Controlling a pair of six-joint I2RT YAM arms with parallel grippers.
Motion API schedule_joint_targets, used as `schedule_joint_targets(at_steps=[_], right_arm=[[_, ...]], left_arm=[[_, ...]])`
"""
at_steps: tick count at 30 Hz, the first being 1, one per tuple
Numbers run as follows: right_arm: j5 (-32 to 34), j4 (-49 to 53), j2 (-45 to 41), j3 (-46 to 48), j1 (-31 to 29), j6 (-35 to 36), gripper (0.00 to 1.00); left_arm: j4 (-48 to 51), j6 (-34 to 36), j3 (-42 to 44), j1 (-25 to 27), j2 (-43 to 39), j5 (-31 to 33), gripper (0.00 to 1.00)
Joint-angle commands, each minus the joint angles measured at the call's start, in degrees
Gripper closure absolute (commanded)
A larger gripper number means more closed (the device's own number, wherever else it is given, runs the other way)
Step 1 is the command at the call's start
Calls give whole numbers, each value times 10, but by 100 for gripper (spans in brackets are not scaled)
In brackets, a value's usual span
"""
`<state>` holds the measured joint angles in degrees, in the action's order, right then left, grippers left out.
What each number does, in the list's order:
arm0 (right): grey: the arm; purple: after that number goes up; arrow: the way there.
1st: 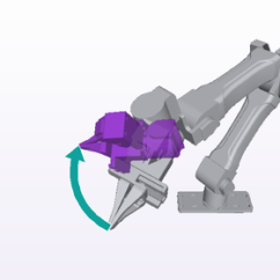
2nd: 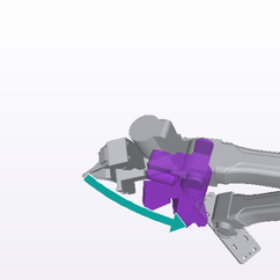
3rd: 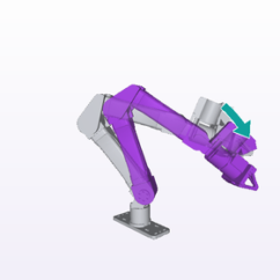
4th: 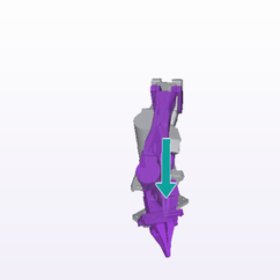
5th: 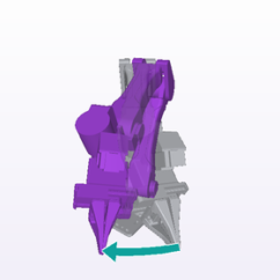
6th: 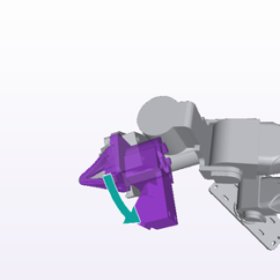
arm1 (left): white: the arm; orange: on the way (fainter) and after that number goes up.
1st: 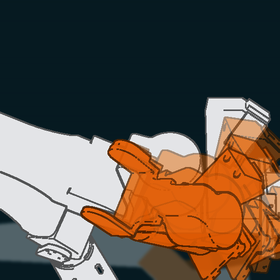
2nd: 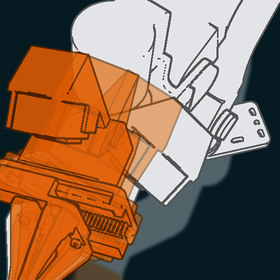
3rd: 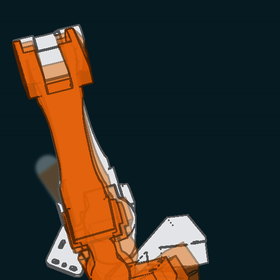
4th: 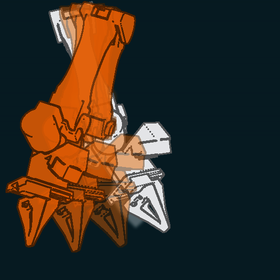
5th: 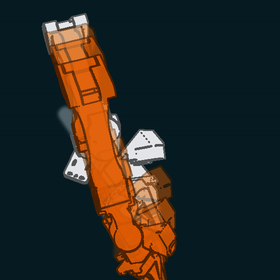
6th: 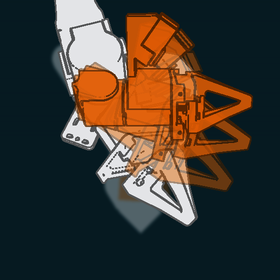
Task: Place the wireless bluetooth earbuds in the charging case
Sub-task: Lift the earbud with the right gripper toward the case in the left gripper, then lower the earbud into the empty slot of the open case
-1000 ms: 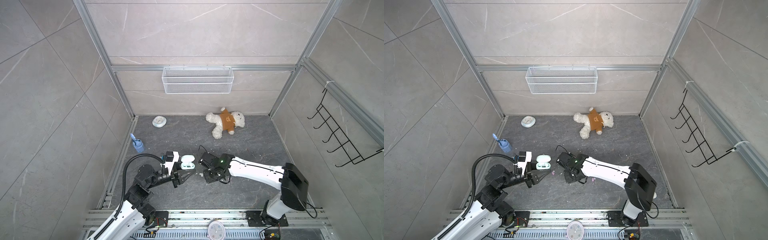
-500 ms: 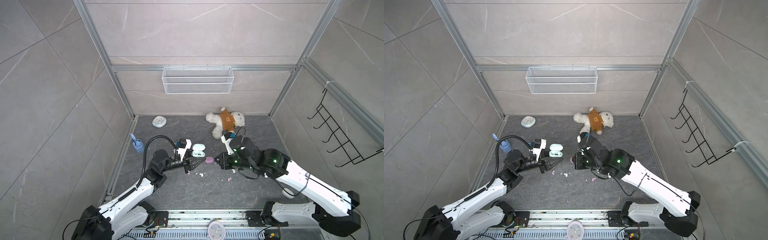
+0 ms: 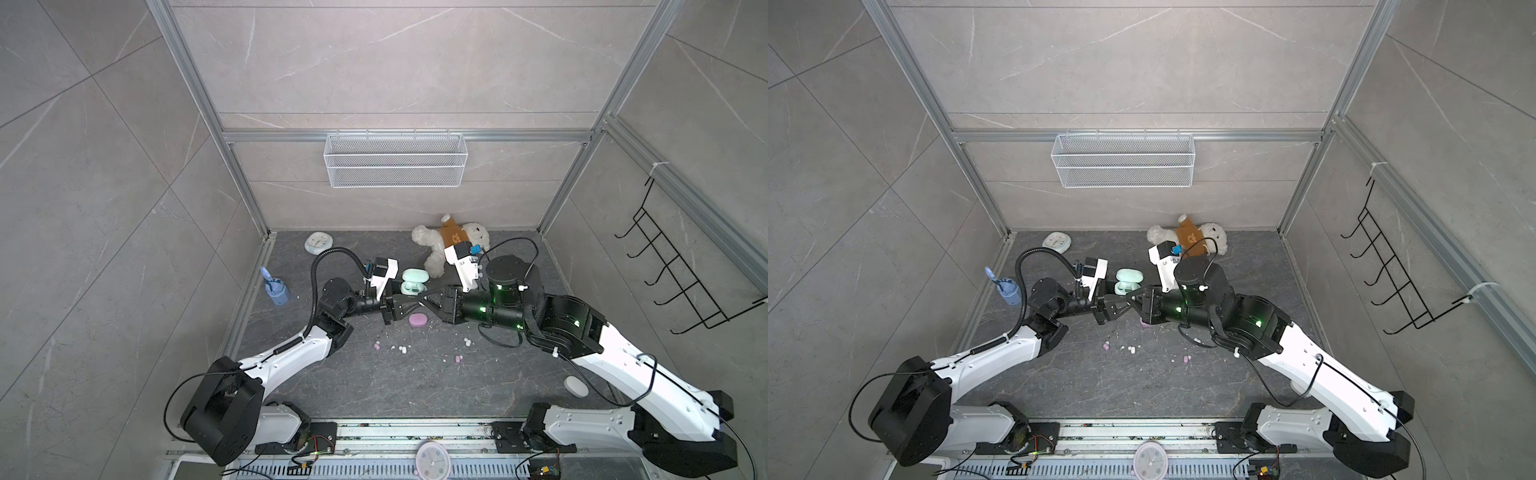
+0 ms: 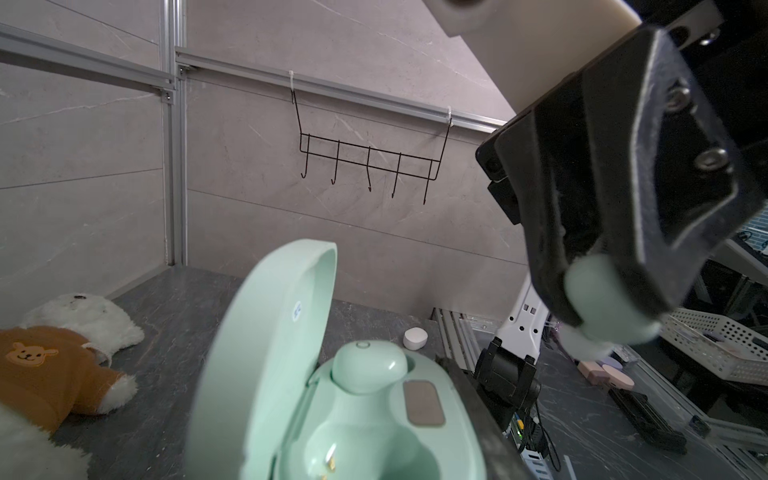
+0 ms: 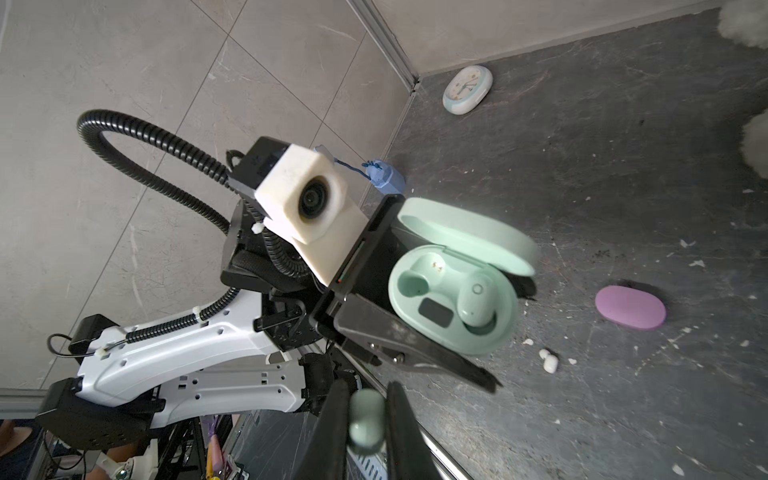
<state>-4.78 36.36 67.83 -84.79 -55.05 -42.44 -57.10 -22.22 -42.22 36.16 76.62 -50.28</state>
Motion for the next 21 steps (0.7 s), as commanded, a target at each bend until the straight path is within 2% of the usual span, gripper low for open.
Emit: schedule_joint_targets(at_steps=[1,21], right_arm=[[-8,-38,9,-23,2,5,83],[-12,-77,31,-1,12,-15,84]], left_arm=[[-82,-17,-22,5,1,-27,80],[-48,15,-5,23,-43,-20,80]])
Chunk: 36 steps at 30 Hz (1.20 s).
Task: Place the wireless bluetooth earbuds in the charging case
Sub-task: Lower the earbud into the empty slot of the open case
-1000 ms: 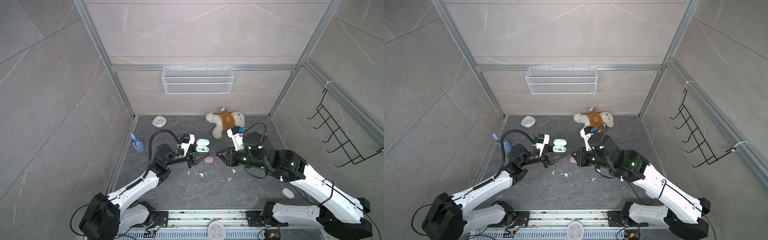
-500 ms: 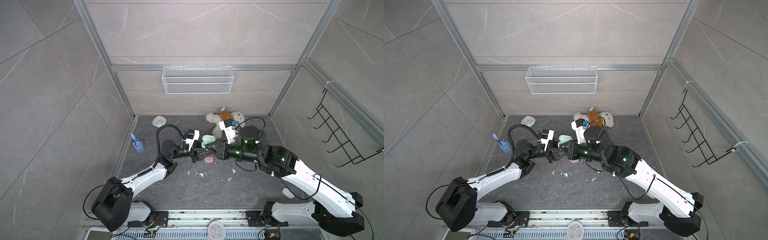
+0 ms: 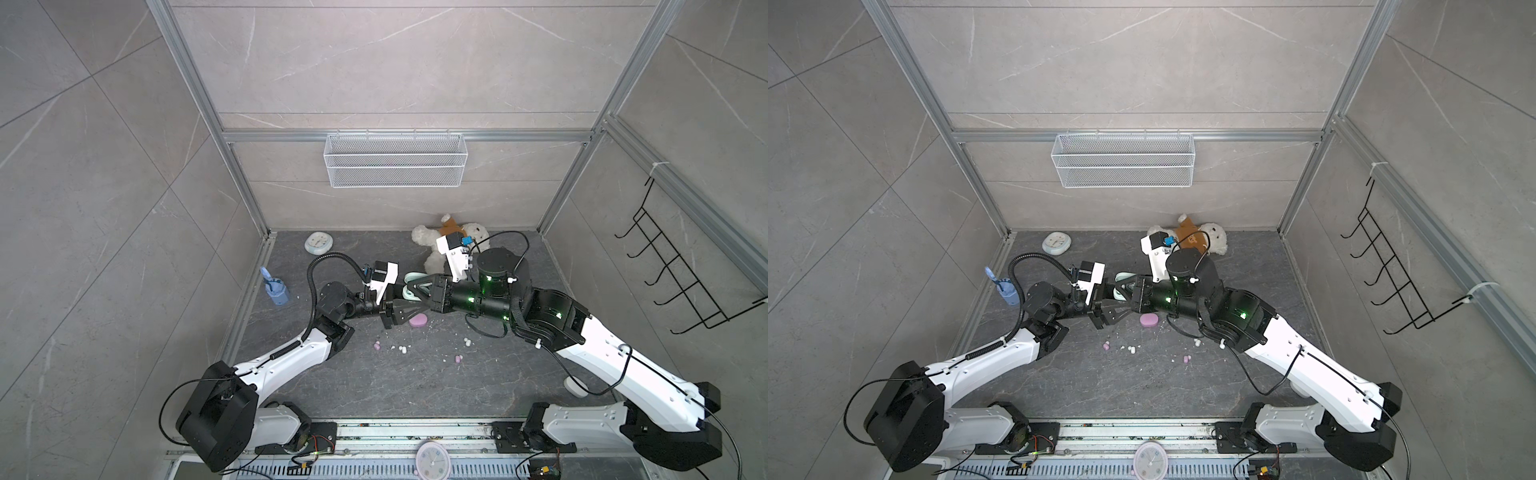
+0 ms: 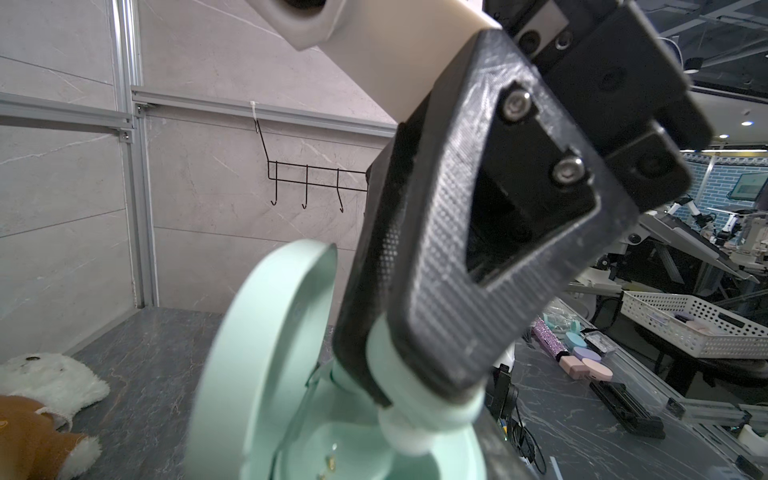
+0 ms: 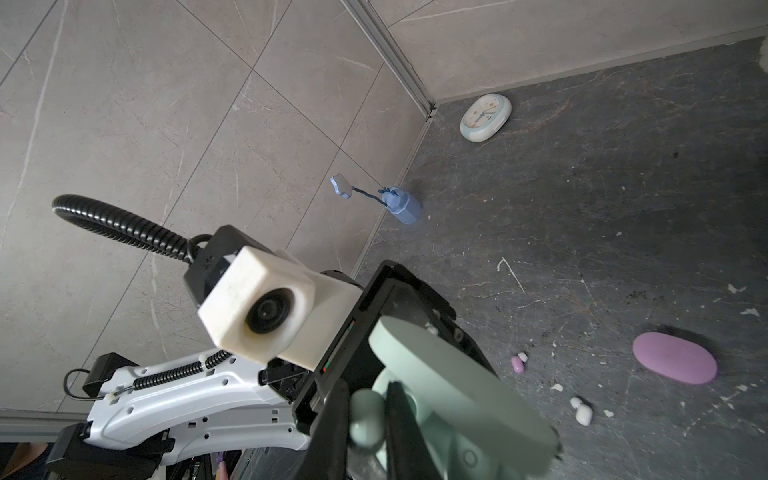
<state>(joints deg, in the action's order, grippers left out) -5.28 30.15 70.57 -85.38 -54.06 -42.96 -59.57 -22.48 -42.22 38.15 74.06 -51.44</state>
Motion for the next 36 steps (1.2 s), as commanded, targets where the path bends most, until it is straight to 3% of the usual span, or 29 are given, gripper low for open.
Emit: schedule_joint_targets(at_steps=[1,17,36], right_arm=[[-9,-17,6,6,2,-11,84],[-22,6,3,12,2,-28,84],[-10,52,2,2,2,-26,64]], left_arm=[[-23,17,-5,4,-18,-8,80],[-11,26,-1,5,-34,-1,80],[-6,26,-1,5,-41,2,80]])
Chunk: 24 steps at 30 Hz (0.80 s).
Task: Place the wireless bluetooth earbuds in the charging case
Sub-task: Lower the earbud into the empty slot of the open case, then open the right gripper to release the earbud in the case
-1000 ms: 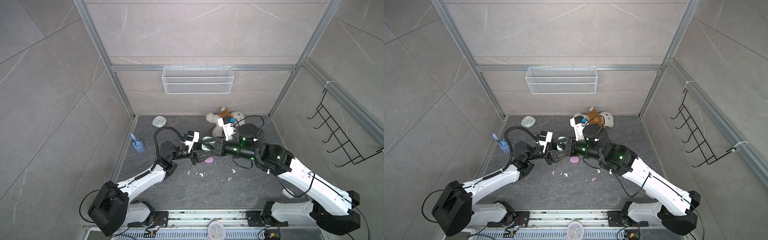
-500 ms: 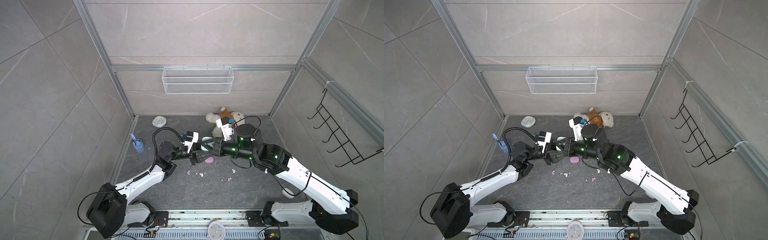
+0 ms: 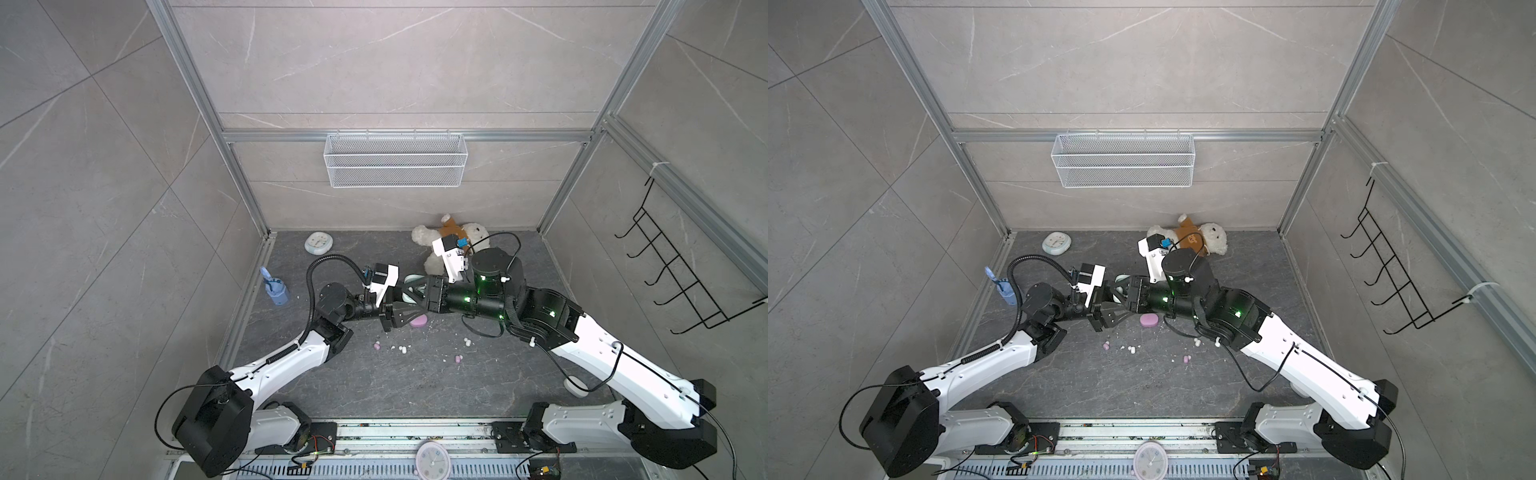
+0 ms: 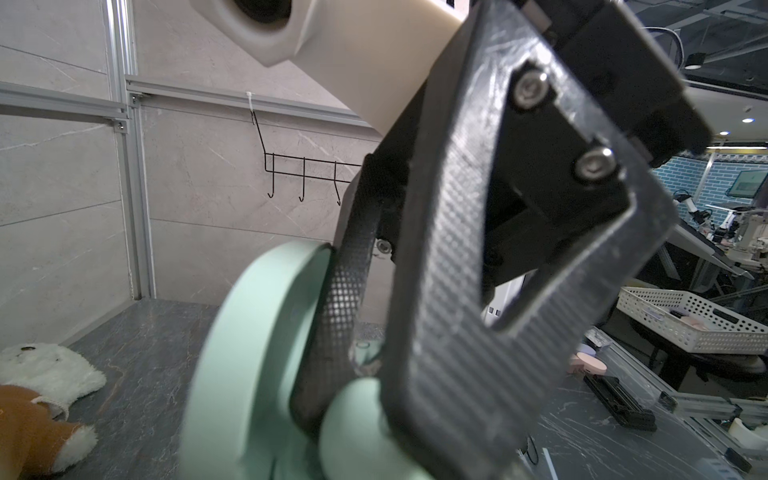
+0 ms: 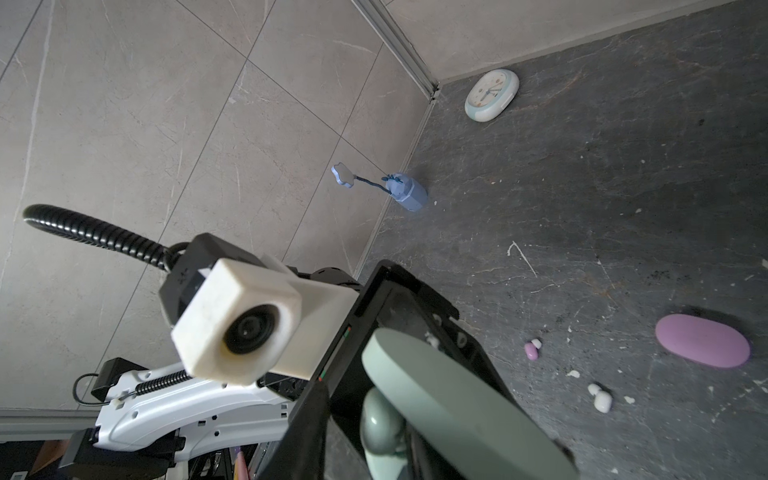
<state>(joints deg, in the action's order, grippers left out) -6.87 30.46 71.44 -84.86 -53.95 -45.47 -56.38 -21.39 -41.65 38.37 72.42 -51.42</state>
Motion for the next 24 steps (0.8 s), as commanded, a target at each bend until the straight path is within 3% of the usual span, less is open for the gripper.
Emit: schedule_joint_targets(at_steps=[1,18,24], right_arm=[[7,51,-7,-5,1,0,63],[18,132,-14,-70,1,2,58],[3,184,6,-139,0,16,58]], left_arm=[[-38,15,-7,2,-25,2,80],[-21,22,-5,3,-31,8,80],[7,28,7,2,-44,14,80]])
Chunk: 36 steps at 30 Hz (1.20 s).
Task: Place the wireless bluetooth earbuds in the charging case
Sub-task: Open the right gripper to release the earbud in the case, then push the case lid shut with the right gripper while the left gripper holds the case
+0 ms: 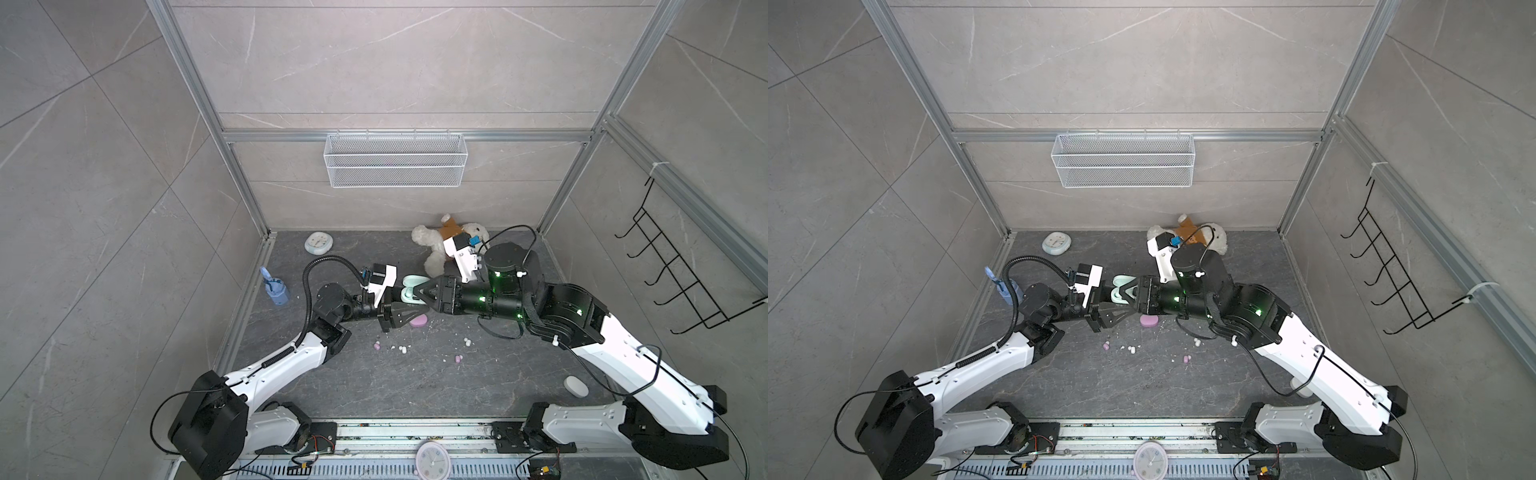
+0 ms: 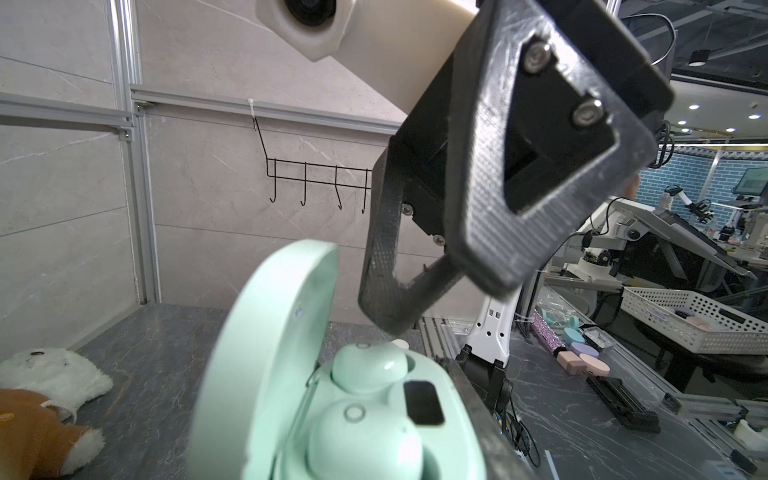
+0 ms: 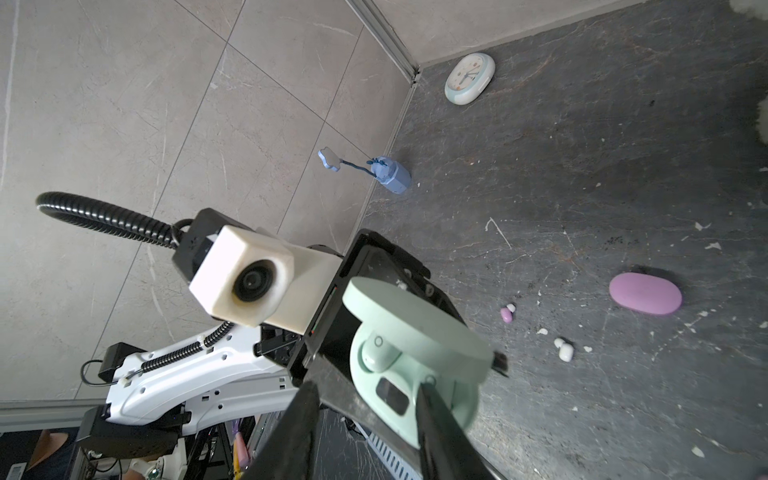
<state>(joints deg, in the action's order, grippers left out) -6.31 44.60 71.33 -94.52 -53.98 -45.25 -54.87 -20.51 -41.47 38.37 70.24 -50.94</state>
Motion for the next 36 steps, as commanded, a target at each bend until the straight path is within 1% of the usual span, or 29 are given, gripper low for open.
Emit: schedule_joint_targets(at_steps=[1,5,9,11,13,21,24,27,32,36], right_arm=[[-3,53,11,-54,0,18,58],[9,113,40,-122,0,36,56],[50,191,81,-189,6,59,46],[50,223,108,-217,15,68,44],[44,236,127,-229,22,72,45],[-8,224,169,-235,31,78,55],[-29,222,163,-229,30,72,56],[-44,209,144,-199,19,59,57],[-46,214,126,-147,-1,47,57],[-37,220,119,-126,-5,43,55]], left_arm=[[-4,20,9,3,-26,8,80],[34,27,22,2,-44,9,80],[82,44,34,3,-74,12,80],[104,53,36,3,-89,14,80],[118,59,36,3,-98,14,80],[127,63,33,2,-105,12,80],[131,65,32,2,-108,14,80],[134,67,31,2,-109,15,80],[136,68,32,2,-107,15,80],[140,70,32,2,-108,17,80]])
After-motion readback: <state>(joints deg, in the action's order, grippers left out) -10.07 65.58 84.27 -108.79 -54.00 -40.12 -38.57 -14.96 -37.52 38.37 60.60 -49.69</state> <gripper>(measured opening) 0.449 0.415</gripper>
